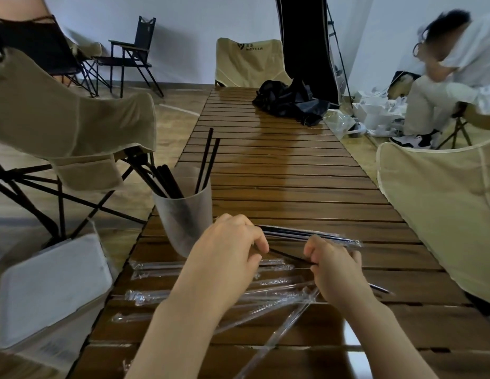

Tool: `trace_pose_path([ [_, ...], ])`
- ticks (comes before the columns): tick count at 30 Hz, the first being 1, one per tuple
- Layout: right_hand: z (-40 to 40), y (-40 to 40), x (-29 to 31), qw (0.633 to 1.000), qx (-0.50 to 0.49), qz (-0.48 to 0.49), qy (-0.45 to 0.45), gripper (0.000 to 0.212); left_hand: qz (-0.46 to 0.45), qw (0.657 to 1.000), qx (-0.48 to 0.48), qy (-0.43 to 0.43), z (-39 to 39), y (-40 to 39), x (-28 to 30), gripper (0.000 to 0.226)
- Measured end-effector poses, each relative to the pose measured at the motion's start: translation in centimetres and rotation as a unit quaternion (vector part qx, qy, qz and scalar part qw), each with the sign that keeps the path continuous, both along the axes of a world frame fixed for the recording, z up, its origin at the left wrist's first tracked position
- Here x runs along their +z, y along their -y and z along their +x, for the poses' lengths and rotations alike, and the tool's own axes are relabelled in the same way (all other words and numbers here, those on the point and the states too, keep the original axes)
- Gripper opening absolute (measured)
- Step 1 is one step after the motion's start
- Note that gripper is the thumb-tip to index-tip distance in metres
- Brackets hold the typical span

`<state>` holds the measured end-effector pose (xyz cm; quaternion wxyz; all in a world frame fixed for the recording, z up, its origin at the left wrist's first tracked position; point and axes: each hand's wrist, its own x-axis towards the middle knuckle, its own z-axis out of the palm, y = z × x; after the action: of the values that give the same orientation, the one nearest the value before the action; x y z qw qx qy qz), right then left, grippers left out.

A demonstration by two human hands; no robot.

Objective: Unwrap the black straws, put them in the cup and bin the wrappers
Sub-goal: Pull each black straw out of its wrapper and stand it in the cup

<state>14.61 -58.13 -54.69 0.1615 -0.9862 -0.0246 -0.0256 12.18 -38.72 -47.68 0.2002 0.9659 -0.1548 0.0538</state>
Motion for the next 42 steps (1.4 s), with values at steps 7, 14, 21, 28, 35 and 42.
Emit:
trace_pose_path([
  [7, 0.7, -0.4, 4.1, 0.991, 0.091, 0.044, 0.089, 0.024, -0.024, 0.999, -0.008, 0.025, 0.3, 0.3, -0.8, 0.054],
  [14, 0.2, -0.4, 5.1, 0.979, 0.176, 0.071, 0.075, 0.012, 0.026, 0.998, -0.016, -0.056, 1.3, -1.3, -0.6, 0.026],
  [21, 0.4, 2.2, 5.0, 0.986, 0.139, 0.074, 0.057, 0.014, 0.021, 0.996, 0.059, -0.063, 1.3, -4.7, 0.3, 0.021],
  [28, -0.1, 0.5, 5.7, 0.975, 0.193, 0.077, 0.075, 0.045, 0.021, 0.993, 0.018, -0.119, 1.4, -4.6, 0.9, 0.021],
  [35, -0.3, -0.4, 5.1, 0.968, 0.215, 0.101, 0.082, 0.023, -0.008, 0.998, 0.004, -0.067, 1.1, -3.9, 0.4, 0.03],
  [42, -0.4, -1.1, 5.6, 0.969, 0.193, 0.136, 0.076, 0.024, -0.023, 0.997, 0.024, -0.064, 0.9, -4.2, 0.6, 0.024],
])
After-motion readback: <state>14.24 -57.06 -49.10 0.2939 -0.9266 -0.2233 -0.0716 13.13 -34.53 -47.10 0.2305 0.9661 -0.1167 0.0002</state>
